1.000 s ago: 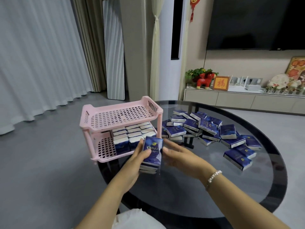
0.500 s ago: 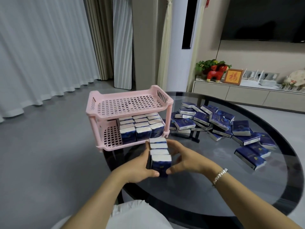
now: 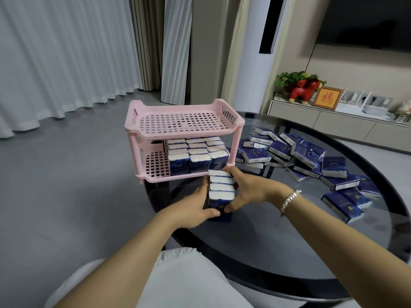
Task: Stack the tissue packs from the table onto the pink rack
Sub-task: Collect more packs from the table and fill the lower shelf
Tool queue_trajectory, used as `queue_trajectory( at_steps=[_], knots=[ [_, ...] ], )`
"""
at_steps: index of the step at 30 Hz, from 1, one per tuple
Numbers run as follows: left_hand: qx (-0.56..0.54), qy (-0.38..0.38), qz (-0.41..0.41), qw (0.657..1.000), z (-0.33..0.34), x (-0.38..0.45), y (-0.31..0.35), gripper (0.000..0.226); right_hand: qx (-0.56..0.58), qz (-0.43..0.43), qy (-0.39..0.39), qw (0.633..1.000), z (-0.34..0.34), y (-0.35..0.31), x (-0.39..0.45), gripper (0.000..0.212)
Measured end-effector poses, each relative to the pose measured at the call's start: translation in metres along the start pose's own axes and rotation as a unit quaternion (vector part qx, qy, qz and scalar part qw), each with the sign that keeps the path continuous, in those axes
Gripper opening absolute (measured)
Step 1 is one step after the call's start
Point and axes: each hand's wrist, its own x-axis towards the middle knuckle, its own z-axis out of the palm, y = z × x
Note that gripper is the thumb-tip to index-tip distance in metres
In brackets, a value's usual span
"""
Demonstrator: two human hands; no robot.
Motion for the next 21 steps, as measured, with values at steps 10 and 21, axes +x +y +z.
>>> queue_trajectory(
  at_steps=[10,21],
  knots=[
    [0.001,0.058,-0.001,0.998,-0.013,-0.013,-0.013,0.102,-0.105,0.0,-0.026,0.994,0.002,-0.025,0.021,0.106],
    [-0.116,0.171,0.023,0.978,-0.043,-0.047,-0.038,0.088,-0.073,-0.073,-0.031,0.994,0.009,-0.066,0.058,0.087]
  ],
)
